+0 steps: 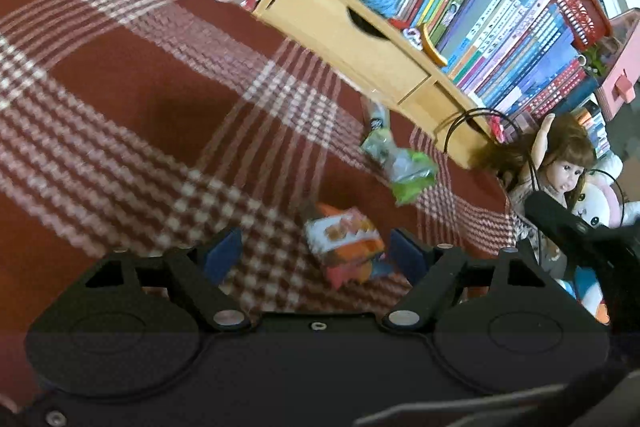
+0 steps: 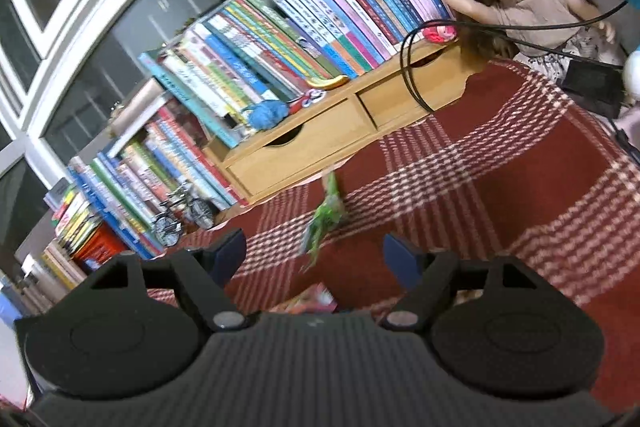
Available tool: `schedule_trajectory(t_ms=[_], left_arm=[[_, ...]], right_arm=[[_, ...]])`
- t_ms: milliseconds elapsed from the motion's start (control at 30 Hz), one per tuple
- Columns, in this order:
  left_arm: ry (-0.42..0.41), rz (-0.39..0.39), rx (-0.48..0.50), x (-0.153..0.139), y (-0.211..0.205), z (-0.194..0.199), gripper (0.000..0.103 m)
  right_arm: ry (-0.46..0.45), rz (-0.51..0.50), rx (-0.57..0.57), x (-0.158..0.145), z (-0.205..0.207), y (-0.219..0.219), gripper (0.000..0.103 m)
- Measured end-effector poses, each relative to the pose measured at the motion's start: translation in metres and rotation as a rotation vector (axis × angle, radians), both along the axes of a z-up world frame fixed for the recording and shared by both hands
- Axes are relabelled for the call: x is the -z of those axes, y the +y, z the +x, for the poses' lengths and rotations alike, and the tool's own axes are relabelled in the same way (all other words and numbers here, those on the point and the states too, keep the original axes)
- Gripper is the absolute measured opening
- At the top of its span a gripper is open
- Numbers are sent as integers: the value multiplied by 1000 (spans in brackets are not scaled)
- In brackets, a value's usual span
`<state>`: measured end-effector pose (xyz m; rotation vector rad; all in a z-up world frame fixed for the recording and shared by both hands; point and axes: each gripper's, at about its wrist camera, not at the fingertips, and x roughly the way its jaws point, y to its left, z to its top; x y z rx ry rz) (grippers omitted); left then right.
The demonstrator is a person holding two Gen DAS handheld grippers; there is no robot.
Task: Collect trash
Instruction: 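Grasp the colorful snack wrapper with the left tool while the right grasps the green wrapper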
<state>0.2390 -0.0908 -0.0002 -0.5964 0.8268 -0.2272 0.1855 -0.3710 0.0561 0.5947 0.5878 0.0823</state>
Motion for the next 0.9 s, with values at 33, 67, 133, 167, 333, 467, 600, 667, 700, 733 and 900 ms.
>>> schedule_trajectory(t_ms=[33,67,133,167,333,467,600,667,700,733,900], left_arm=[[-11,-2,6,2,-3,3,78],[-22,-5,8,1,-5,3,66],[-24,-13,17,4,-8,5,28],[0,-12,22,7,-9,6,25],[-131,101,17,-11,-4,-21,16],[-220,179,-24,-32,15,-49,12],[-265,259,-63,-43,32,-71,10],[-268,293,-69,-46,40,-78,9],[-271,312,-76,-46,41,-80,9],[-281,333,-81,-47,42,-82,9],[-258,364,-80,-41,45,-87,8]], right_arm=[[5,4,3,4,7,-2,85],[11,12,3,8,15,-4,84],[20,25,-5,15,27,-6,83],[25,20,-14,19,34,-4,83],[43,-46,-71,33,58,15,83],[40,-57,-81,43,69,23,80],[35,-26,-66,52,79,26,61],[39,-16,-58,55,82,27,40],[44,-9,-55,56,83,27,26],[47,-6,-49,57,82,27,22],[35,-6,-33,52,67,26,12]])
